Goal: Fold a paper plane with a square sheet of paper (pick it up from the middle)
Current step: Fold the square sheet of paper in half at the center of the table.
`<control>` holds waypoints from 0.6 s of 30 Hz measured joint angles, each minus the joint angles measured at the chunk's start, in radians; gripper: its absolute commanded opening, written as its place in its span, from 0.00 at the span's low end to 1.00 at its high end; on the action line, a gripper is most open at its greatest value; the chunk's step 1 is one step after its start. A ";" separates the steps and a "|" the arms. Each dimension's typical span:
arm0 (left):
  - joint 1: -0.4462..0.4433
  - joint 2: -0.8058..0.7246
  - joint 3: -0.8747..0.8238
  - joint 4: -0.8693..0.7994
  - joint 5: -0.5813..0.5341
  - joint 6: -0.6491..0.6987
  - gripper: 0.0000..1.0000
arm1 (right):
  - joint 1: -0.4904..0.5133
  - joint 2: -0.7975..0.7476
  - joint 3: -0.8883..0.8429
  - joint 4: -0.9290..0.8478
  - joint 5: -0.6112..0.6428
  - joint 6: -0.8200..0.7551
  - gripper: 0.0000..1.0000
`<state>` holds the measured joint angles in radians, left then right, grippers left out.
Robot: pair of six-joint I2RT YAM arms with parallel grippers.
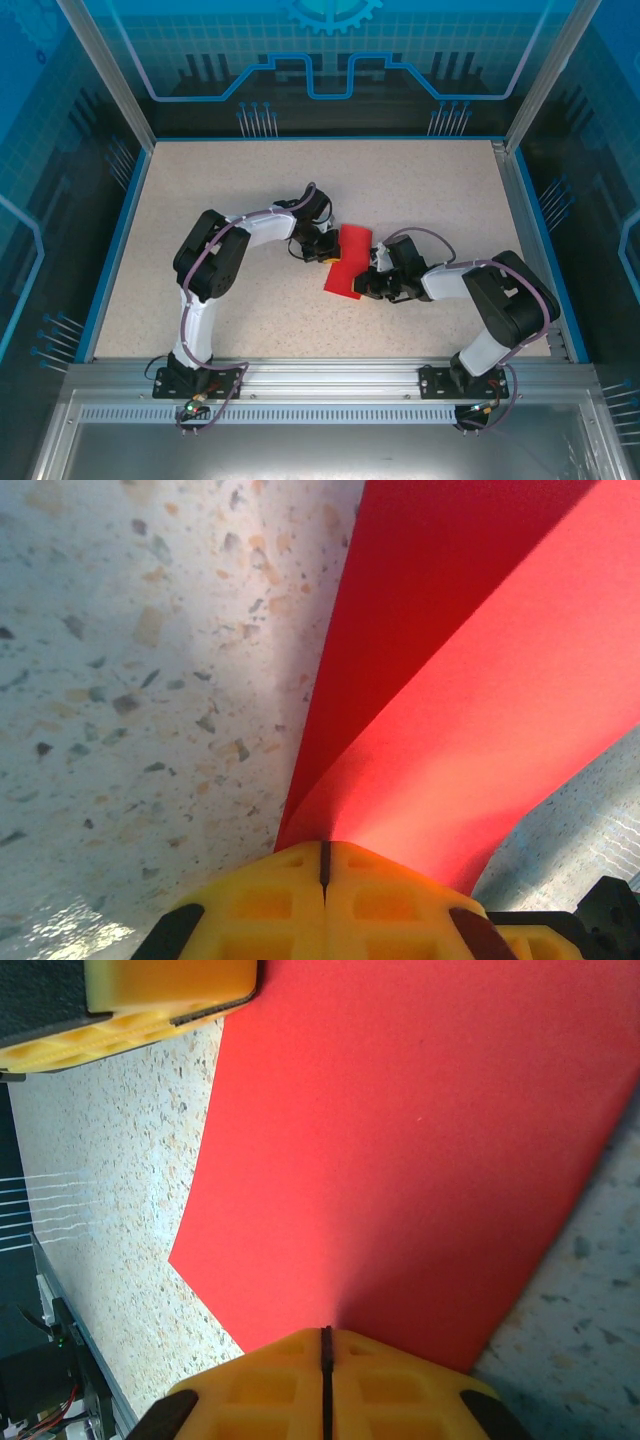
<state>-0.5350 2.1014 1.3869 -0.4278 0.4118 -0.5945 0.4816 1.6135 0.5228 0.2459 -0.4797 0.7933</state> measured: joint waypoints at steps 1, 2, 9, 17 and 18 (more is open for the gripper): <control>0.000 0.000 0.000 0.000 0.000 0.000 0.00 | 0.000 -0.005 0.002 -0.009 0.004 -0.001 0.09; 0.000 0.000 0.000 0.000 0.000 0.000 0.00 | 0.001 -0.011 0.002 -0.019 0.006 -0.001 0.09; 0.000 0.001 0.000 0.003 0.003 0.000 0.00 | 0.003 -0.071 0.002 -0.051 0.008 0.000 0.09; 0.000 0.003 0.000 0.006 0.006 0.000 0.00 | 0.021 -0.031 -0.029 -0.017 0.006 0.012 0.09; 0.000 0.004 0.000 0.006 0.007 0.000 0.00 | 0.022 -0.029 -0.031 -0.013 0.005 0.012 0.09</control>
<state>-0.5350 2.1052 1.3872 -0.4213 0.4191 -0.5941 0.5034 1.5841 0.4923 0.2333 -0.4744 0.8051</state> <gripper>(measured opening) 0.040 0.091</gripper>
